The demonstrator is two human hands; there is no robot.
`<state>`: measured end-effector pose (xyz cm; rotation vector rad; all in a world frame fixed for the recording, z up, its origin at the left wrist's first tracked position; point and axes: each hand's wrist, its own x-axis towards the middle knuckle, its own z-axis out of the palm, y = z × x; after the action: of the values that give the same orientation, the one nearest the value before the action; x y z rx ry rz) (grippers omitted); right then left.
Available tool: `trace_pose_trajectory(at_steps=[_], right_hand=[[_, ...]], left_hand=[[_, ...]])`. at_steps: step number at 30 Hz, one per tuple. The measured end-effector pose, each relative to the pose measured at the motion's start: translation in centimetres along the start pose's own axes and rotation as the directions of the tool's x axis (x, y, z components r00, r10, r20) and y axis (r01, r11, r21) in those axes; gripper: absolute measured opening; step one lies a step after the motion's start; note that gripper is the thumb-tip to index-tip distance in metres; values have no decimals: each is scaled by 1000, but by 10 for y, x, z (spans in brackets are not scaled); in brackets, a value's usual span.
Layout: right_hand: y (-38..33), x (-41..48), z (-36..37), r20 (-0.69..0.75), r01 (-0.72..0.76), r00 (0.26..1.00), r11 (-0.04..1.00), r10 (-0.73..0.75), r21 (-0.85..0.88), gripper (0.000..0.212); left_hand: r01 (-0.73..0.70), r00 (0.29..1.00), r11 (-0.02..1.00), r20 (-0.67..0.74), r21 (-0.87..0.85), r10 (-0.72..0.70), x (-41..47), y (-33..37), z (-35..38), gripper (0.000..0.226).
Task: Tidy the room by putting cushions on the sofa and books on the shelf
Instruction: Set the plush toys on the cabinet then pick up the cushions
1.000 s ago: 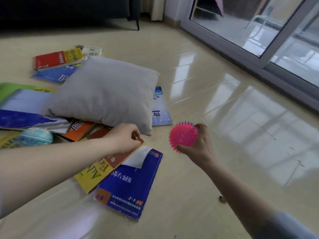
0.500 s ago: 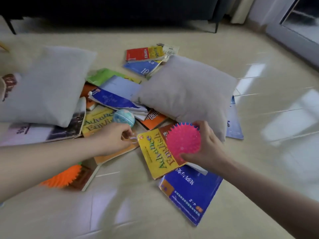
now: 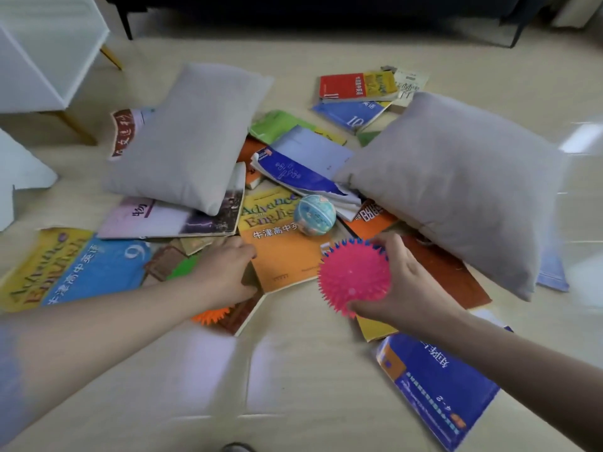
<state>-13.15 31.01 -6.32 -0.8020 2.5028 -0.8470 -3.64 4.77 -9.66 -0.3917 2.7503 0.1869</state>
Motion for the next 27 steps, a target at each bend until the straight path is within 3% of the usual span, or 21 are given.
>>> trace_pose_trajectory(at_steps=[6, 11, 14, 19, 27], right_hand=[[-8, 8, 14, 22, 3, 1000, 1000, -3, 4, 85], [-11, 11, 21, 27, -12, 1000, 1000, 12, 2, 87], [-11, 13, 26, 37, -21, 999, 1000, 21, 5, 84], [-10, 16, 29, 37, -34, 999, 999, 34, 10, 84], [-3, 13, 18, -17, -91, 996, 994, 92, 53, 88]], left_hand=[[88, 993, 992, 69, 88, -95, -2, -18, 4, 84], [95, 967, 980, 217, 176, -133, -4, -29, 8, 96], [74, 969, 974, 216, 213, -121, -4, -31, 8, 86], [67, 993, 994, 96, 86, -75, -4, -25, 3, 66], [15, 1000, 987, 22, -157, -12, 5, 9, -18, 74]])
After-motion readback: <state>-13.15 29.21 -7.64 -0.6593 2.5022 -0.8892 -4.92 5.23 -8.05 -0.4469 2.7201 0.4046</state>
